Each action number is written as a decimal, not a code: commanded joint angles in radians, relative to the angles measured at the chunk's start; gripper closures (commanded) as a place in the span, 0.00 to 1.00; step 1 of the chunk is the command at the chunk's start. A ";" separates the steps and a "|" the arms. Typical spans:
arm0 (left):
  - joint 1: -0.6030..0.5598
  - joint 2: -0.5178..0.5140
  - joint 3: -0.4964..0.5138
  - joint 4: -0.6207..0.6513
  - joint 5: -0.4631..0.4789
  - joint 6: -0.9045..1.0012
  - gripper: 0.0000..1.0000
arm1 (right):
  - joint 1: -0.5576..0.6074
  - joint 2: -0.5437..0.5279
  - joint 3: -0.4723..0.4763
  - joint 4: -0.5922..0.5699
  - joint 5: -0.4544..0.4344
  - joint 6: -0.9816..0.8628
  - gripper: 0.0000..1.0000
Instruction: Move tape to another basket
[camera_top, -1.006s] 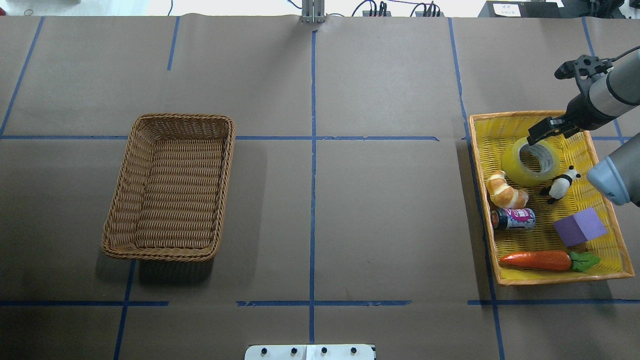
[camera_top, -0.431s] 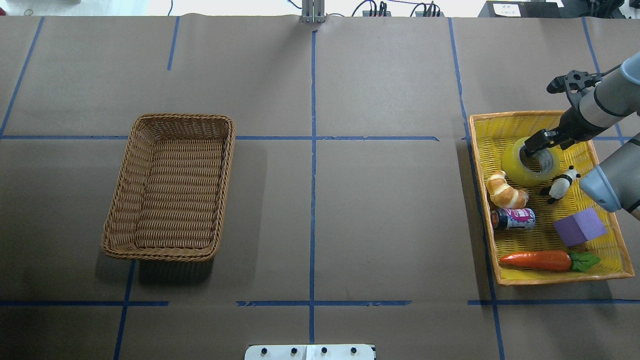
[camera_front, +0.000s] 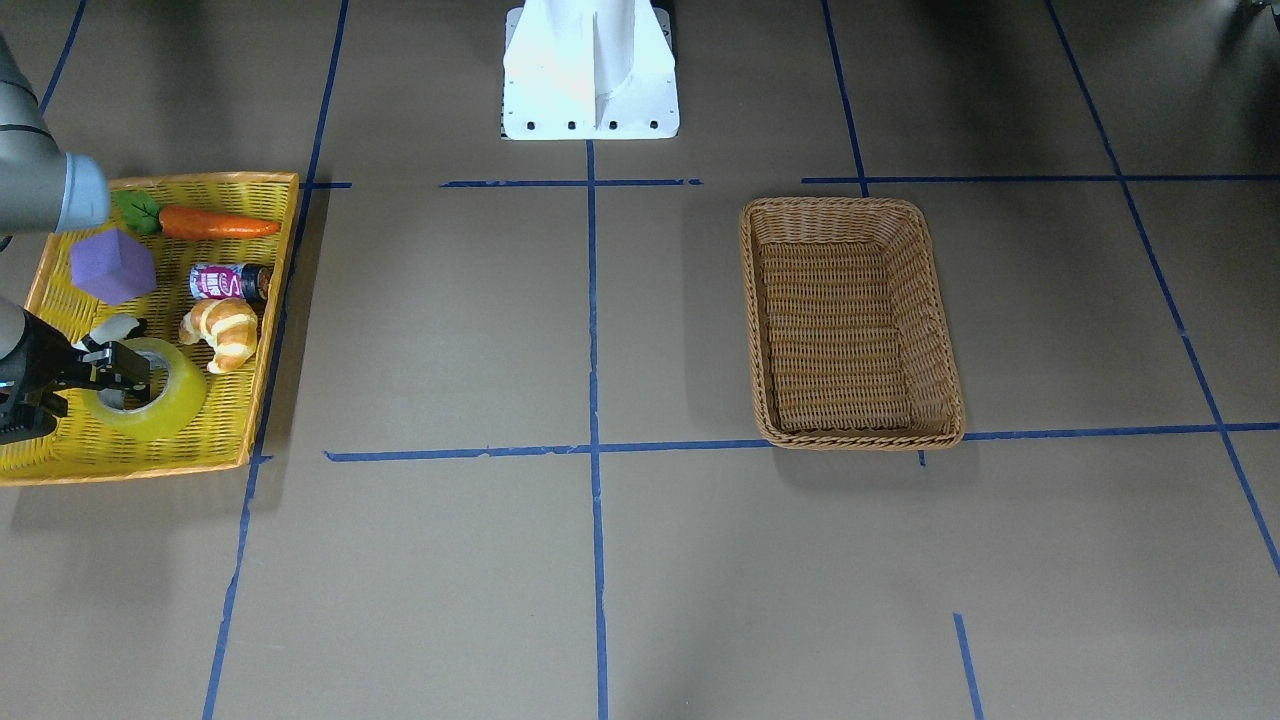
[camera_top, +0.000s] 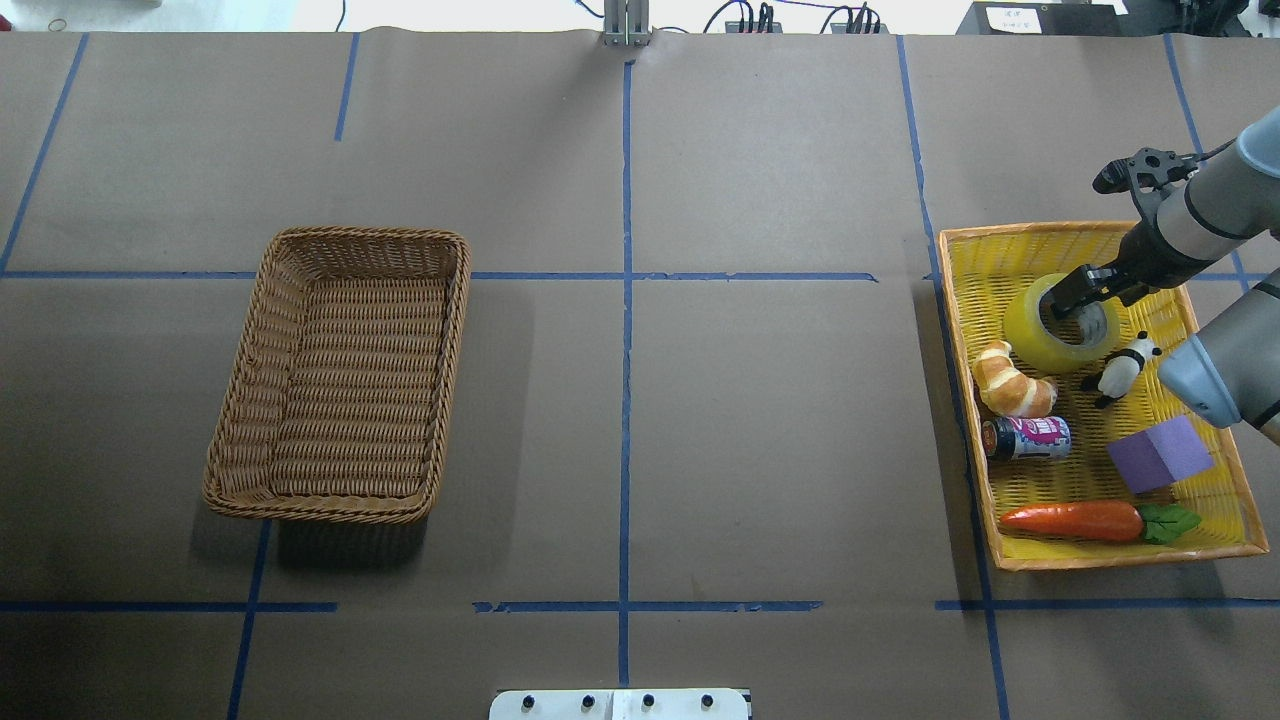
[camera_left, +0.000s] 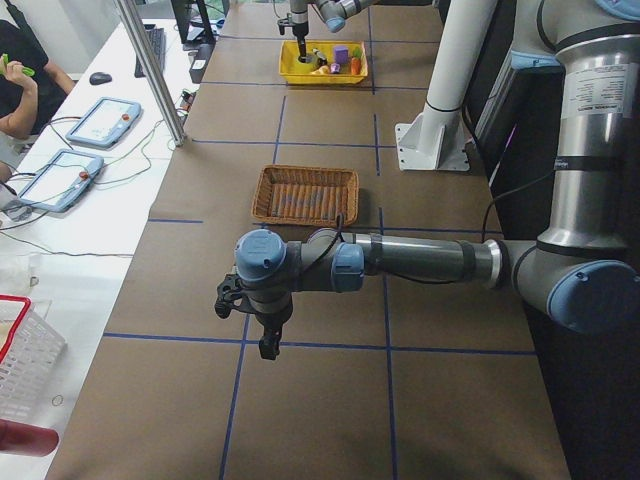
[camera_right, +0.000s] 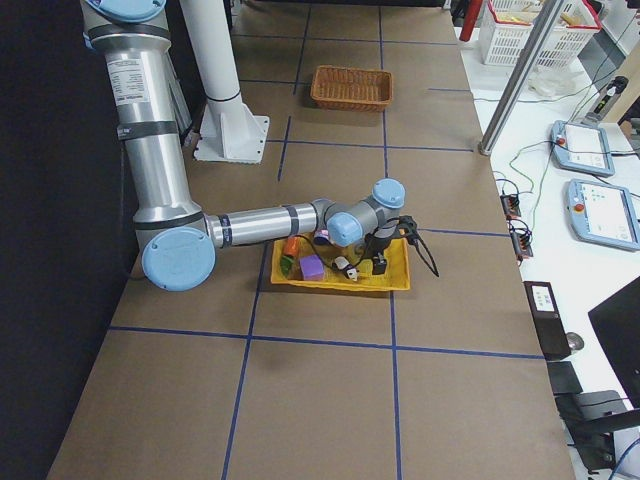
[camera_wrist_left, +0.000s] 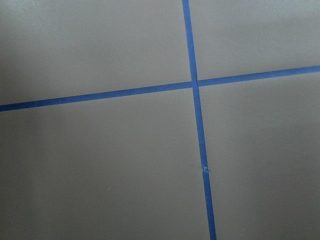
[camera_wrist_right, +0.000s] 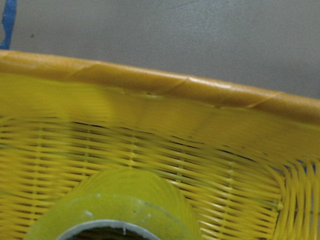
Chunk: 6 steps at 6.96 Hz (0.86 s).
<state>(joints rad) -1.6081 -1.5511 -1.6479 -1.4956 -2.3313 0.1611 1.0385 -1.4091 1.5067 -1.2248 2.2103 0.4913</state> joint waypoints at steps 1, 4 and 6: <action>0.000 0.000 -0.004 0.000 0.000 0.000 0.00 | 0.003 -0.002 0.000 0.001 -0.001 -0.008 0.96; 0.000 0.002 -0.019 0.002 0.000 -0.021 0.00 | 0.014 0.001 0.012 0.001 0.012 -0.007 1.00; -0.001 0.003 -0.026 0.002 0.001 -0.023 0.00 | 0.095 0.007 0.068 -0.002 0.095 -0.005 1.00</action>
<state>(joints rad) -1.6085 -1.5485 -1.6706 -1.4941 -2.3306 0.1395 1.0873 -1.4047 1.5462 -1.2255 2.2499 0.4856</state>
